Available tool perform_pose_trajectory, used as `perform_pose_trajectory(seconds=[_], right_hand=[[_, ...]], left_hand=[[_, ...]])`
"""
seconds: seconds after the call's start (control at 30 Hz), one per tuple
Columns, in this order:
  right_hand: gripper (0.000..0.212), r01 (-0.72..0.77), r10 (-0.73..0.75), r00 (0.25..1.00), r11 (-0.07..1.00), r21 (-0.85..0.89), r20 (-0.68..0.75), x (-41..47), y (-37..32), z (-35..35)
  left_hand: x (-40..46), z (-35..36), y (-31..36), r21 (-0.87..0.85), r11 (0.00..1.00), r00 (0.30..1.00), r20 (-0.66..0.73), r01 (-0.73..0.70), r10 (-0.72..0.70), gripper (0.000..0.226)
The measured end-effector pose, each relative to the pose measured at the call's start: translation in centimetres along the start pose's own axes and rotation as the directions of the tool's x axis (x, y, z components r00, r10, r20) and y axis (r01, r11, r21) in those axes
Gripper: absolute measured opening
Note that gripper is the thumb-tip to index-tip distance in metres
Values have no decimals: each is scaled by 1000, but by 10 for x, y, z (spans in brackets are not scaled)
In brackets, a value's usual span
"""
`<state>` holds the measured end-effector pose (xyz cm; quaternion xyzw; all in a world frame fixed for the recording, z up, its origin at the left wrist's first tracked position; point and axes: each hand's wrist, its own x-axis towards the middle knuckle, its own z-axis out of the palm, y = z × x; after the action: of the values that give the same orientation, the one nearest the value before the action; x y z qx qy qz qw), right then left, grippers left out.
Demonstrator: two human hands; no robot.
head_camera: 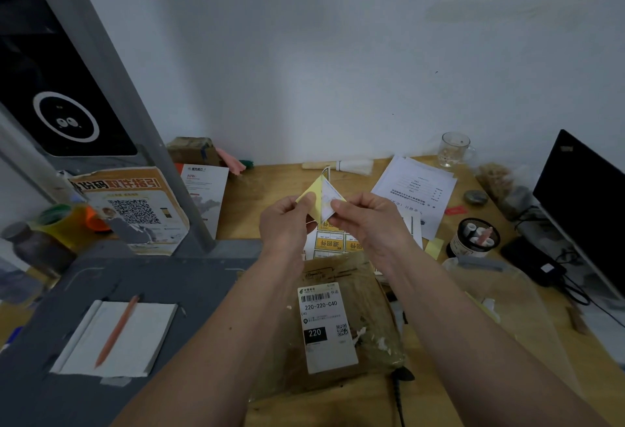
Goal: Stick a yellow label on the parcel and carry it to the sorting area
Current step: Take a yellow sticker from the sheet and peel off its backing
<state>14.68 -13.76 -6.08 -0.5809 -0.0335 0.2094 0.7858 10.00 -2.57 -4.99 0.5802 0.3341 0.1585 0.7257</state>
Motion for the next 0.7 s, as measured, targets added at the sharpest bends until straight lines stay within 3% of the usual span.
perform_pose_trajectory(seconds=[0.7], right_hand=[[28, 5, -11, 998, 995, 101, 59, -1, -1, -3]], left_hand=[[4, -4, -2, -51, 999, 1000, 21, 7, -6, 8]])
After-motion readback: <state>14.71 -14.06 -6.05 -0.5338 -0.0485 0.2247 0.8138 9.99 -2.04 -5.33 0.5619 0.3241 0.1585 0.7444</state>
